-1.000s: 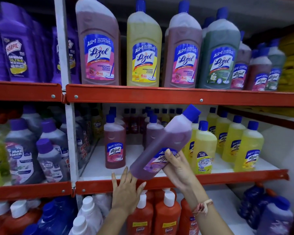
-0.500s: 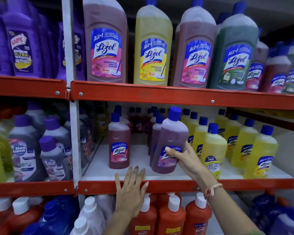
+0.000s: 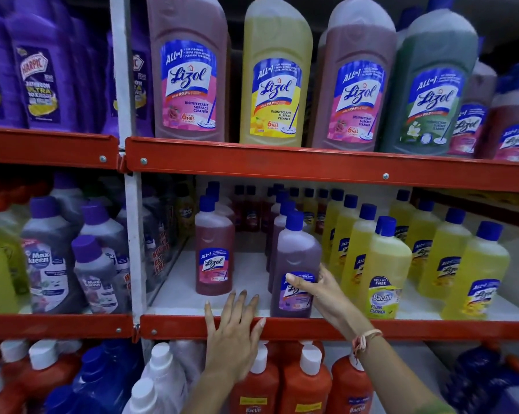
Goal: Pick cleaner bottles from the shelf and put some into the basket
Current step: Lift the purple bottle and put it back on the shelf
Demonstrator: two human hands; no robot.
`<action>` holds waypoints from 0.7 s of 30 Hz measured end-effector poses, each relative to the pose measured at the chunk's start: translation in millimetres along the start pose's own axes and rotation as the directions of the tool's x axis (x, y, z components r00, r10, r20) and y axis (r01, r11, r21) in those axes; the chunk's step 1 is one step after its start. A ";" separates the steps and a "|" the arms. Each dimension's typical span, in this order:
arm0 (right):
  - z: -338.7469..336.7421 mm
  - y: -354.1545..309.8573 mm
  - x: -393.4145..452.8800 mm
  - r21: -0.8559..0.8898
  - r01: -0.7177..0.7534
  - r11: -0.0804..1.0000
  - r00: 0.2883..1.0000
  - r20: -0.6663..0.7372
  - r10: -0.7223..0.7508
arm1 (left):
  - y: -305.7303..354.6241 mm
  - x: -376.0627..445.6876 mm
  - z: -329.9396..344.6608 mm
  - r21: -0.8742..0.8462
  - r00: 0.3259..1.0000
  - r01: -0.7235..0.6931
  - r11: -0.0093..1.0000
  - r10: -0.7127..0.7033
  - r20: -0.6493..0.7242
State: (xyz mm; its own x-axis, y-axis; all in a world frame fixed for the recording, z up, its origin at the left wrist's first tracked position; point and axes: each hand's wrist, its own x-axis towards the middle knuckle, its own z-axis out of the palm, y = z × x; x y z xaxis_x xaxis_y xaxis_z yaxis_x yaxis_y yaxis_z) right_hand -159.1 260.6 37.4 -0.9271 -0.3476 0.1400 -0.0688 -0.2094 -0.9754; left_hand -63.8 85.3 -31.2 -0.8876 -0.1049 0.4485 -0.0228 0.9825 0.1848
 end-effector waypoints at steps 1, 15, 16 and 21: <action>1.0 0.2 -0.5 -0.008 -0.002 1.000 1.000 0.000 0.002 | -0.1 -0.1 0.1 -0.006 1.000 0.001 1.000 -0.001 0.001; 5.9 -3.5 -16.4 -0.168 0.038 0.985 0.994 -0.095 -0.055 | -2.8 -12.3 -2.1 -0.047 0.999 -0.035 0.998 0.033 -0.043; 1.7 -5.7 -20.7 -0.221 0.073 0.973 0.988 -0.120 -0.102 | -3.7 -17.1 -1.3 -0.058 0.998 -0.042 0.997 0.039 -0.053; -40.9 -30.0 -52.8 -0.484 0.362 0.797 0.860 -0.156 -0.486 | 15.1 -33.0 -6.9 -0.189 0.981 -0.097 0.977 0.062 -0.182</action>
State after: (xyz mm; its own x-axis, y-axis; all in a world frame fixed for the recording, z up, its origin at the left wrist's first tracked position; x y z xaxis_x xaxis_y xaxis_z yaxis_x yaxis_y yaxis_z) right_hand -123.1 322.6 52.3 -0.8215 -0.0541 0.5676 -0.5687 0.1492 -0.8089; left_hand -31.7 102.5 -37.2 -0.7887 -0.0697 0.6108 0.1507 0.9413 0.3021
